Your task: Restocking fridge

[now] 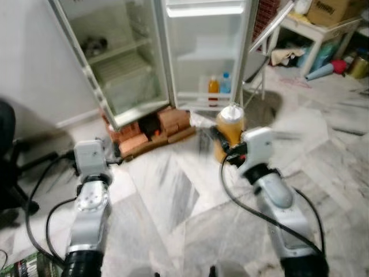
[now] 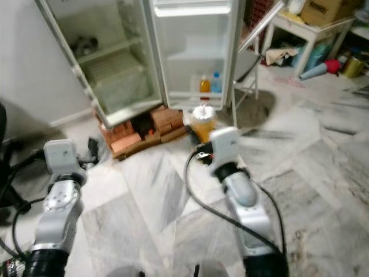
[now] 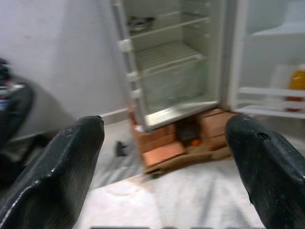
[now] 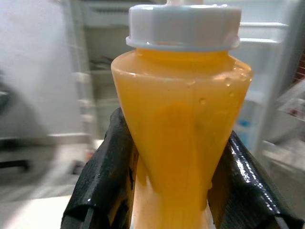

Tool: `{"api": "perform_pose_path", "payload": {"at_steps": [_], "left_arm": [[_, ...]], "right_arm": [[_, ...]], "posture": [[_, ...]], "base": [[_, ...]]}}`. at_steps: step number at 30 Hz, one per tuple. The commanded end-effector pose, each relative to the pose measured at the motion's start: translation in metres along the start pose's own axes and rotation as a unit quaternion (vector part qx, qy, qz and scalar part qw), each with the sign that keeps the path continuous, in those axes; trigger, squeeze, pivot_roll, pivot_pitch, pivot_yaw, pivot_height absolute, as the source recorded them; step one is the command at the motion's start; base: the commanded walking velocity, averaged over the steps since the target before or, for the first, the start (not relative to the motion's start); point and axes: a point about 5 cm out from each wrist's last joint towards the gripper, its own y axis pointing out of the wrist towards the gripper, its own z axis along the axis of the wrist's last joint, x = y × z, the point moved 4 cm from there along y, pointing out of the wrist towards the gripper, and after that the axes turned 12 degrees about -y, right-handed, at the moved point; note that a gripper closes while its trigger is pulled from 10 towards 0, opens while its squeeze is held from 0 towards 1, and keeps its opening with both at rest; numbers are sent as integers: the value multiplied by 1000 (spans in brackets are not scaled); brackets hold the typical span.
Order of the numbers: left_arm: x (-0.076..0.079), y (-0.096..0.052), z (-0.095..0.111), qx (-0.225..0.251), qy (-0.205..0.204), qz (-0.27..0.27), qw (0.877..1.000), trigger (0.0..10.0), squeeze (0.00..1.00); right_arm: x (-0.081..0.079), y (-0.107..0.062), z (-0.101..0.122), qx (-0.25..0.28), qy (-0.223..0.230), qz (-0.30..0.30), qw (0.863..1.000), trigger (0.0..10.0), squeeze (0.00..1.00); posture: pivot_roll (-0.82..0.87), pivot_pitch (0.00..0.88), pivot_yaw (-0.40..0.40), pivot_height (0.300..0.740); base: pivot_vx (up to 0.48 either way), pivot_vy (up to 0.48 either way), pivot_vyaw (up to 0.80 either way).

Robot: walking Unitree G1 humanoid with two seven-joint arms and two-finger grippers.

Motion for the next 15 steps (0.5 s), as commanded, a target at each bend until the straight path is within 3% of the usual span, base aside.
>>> {"api": "perform_pose_path", "payload": {"at_steps": [1, 3, 12, 15], "left_arm": [[-15, 1, 4, 6, 16, 19, 1000, 10000, 0], [-16, 0, 3, 4, 19, 22, 1000, 10000, 0], [-17, 0, 0, -1, 19, 25, 999, 10000, 0], [-17, 0, 0, -3, 20, 25, 999, 10000, 0]], "right_arm": [[-9, 5, 16, 31, -5, 11, 999, 10000, 0], [-11, 5, 15, 30, -14, 14, 999, 10000, 0], [-13, 7, 13, 29, -12, 12, 999, 10000, 0], [-10, 8, 12, 27, -8, 3, 1000, 10000, 0]], "posture": [[-8, 85, 48, 740], [-8, 84, 48, 740], [-4, 87, 47, 740], [-4, 88, 46, 740]], "base": [[465, 0, 0], [465, 0, 0], [466, 0, 744], [465, 0, 0]]}}
